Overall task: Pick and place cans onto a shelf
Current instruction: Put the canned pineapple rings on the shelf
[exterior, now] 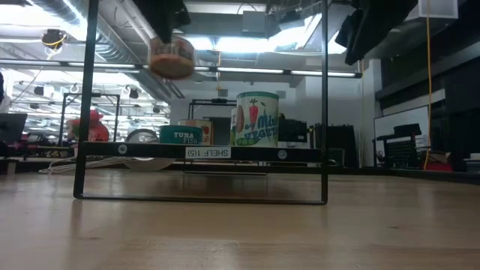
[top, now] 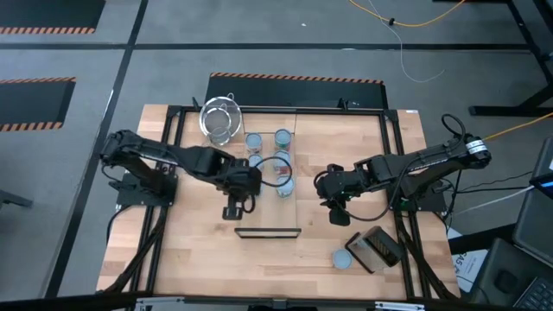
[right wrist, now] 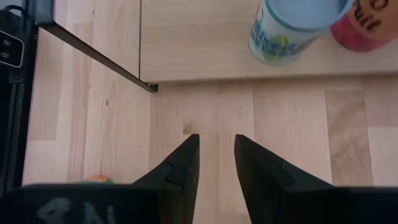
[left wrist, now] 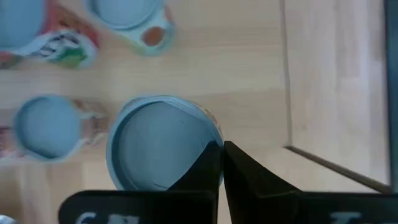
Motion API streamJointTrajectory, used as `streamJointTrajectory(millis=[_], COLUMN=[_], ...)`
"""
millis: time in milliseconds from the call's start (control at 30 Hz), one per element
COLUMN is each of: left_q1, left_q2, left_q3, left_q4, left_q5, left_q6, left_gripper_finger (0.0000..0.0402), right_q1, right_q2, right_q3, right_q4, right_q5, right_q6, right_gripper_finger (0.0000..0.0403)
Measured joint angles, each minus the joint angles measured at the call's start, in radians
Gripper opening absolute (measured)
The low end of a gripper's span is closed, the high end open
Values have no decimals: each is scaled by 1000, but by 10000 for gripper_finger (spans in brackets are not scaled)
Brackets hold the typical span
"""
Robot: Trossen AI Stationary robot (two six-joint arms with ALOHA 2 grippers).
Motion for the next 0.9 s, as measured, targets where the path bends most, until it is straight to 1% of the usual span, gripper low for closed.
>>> streamJointTrajectory(millis=[67, 367, 667, 800, 867, 900], left_q1=[-9, -50, -78, -90, -91, -90], left_q2=[26, 141, 226, 227, 227, 224], left_q3=[2, 1, 1, -27, -52, -58], left_q4=[42, 87, 131, 159, 181, 181], left_q5=[20, 47, 51, 74, 108, 102], left_q6=[4, 52, 52, 48, 38, 27], left_gripper_finger=[3, 3, 3, 3, 3, 3], right_q1=[0, 0, 0, 0, 0, 0], right_q2=[0, 0, -1, -1, -1, -1], right_q3=[0, 0, 0, 0, 0, 0], right_q4=[9, 32, 38, 37, 36, 37], right_q5=[0, 0, 0, 0, 0, 0], right_q6=[-11, -15, -16, -17, -17, -17], right_gripper_finger=[106, 106, 106, 106, 106, 106])
